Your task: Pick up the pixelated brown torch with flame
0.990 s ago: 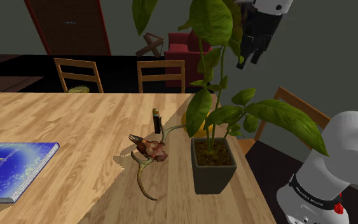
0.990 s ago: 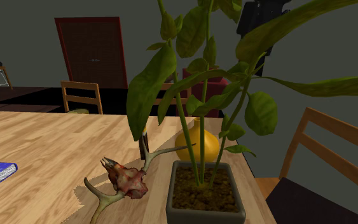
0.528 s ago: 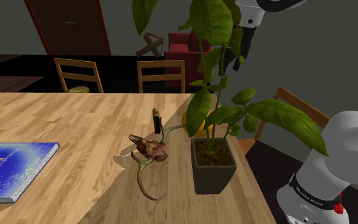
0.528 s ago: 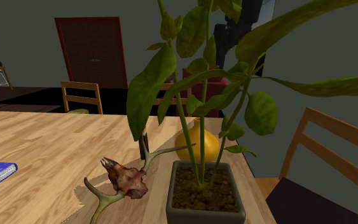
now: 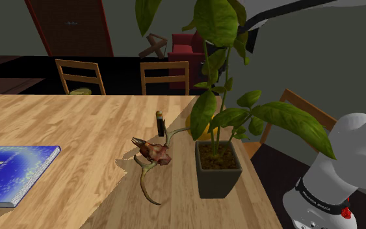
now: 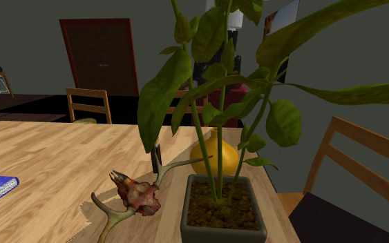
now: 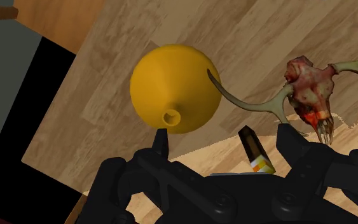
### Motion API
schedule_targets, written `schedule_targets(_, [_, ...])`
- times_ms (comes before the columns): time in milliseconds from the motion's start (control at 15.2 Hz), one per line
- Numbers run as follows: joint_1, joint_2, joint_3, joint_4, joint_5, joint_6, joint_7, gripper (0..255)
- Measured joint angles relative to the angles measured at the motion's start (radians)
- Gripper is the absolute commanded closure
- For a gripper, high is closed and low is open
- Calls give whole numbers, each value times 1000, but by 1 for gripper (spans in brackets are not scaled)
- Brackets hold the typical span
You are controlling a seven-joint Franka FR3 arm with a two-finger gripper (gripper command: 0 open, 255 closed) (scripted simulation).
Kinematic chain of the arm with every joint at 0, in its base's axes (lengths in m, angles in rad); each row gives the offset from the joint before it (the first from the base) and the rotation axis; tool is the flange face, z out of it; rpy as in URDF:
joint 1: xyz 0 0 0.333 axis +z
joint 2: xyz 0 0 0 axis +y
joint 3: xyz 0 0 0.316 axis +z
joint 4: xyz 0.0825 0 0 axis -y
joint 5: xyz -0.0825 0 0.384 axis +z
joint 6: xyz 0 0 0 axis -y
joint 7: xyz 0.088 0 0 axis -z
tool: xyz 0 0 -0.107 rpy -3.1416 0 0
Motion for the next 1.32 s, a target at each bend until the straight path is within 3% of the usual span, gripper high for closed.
schedule_targets(528, [19, 298, 24, 178, 3, 80, 23, 0])
schedule_targets(1320, [59, 800, 50, 621, -12, 77, 59, 0])
